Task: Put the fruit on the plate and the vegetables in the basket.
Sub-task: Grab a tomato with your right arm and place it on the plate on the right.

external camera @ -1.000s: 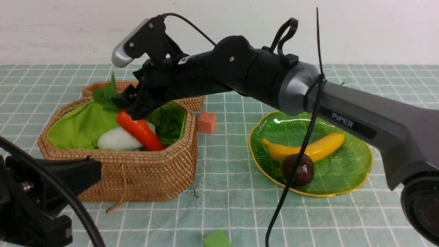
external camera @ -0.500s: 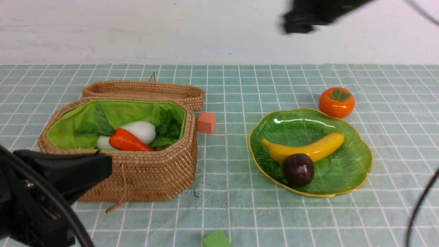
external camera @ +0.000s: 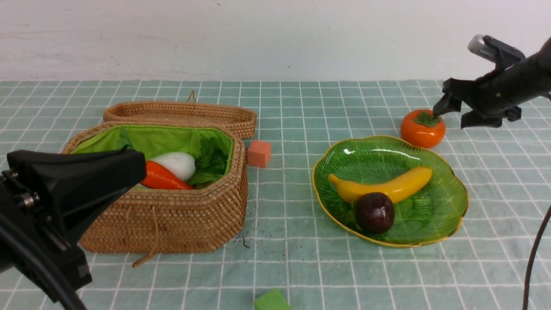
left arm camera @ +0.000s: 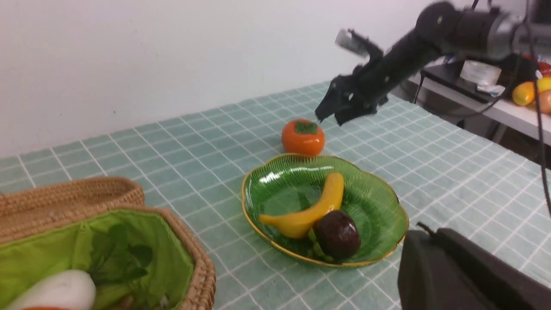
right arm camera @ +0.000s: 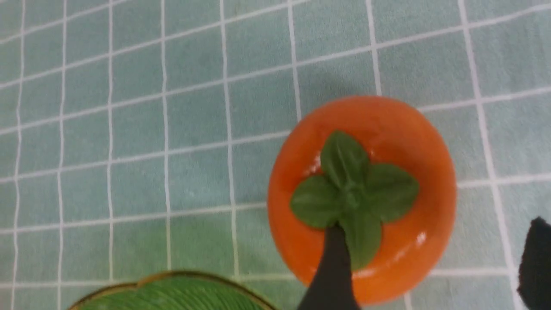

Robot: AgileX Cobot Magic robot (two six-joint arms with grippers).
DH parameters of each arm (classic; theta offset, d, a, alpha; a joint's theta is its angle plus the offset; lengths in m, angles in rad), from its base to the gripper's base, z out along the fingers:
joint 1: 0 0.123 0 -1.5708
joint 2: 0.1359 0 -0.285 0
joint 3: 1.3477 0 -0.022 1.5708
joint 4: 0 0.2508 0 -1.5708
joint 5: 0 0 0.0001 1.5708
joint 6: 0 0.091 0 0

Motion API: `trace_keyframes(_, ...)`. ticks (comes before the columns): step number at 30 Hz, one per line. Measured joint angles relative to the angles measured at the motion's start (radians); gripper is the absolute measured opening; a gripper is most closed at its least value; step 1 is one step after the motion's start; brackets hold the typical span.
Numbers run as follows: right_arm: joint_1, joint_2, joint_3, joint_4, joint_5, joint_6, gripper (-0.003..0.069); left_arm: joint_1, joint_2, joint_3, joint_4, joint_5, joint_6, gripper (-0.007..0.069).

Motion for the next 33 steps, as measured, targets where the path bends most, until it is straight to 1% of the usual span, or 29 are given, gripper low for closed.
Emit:
trace_keyframes(1,-0.001,0.023,0.0,0.045,-0.04,-0.026,0.0583,0.0,0.0,0.0,-0.011,-0.005,0.006,-0.0006)
trace_keyframes(4,0.0,0.05,0.0,0.094,-0.087,-0.068,0.0594,0.0,0.0,0.0,-0.018,-0.008,0.01,-0.0007)
trace_keyframes(10,0.003,0.083,0.0,0.153,-0.102,-0.089,0.0594,0.0,0.0,0.0,-0.023,-0.008,0.01,-0.0007)
trace_keyframes(18,0.036,0.09,0.0,0.153,-0.091,-0.091,0.0593,0.0,0.0,0.0,-0.024,-0.008,0.011,-0.0007)
trace_keyframes(23,0.061,0.11,0.0,0.159,-0.116,-0.091,0.0593,0.0,0.0,0.0,-0.024,-0.008,0.011,-0.0007)
trace_keyframes(28,0.064,0.121,-0.001,0.16,-0.13,-0.091,0.0593,0.0,0.0,0.0,-0.024,-0.008,0.011,-0.0007)
trace_keyframes(32,0.063,0.13,-0.001,0.154,-0.142,-0.094,0.0569,0.0,0.0,0.0,-0.024,-0.008,0.011,-0.0005)
trace_keyframes(33,0.063,0.131,-0.001,0.151,-0.151,-0.098,0.0536,0.0,0.0,0.0,-0.024,-0.008,0.011,-0.0003)
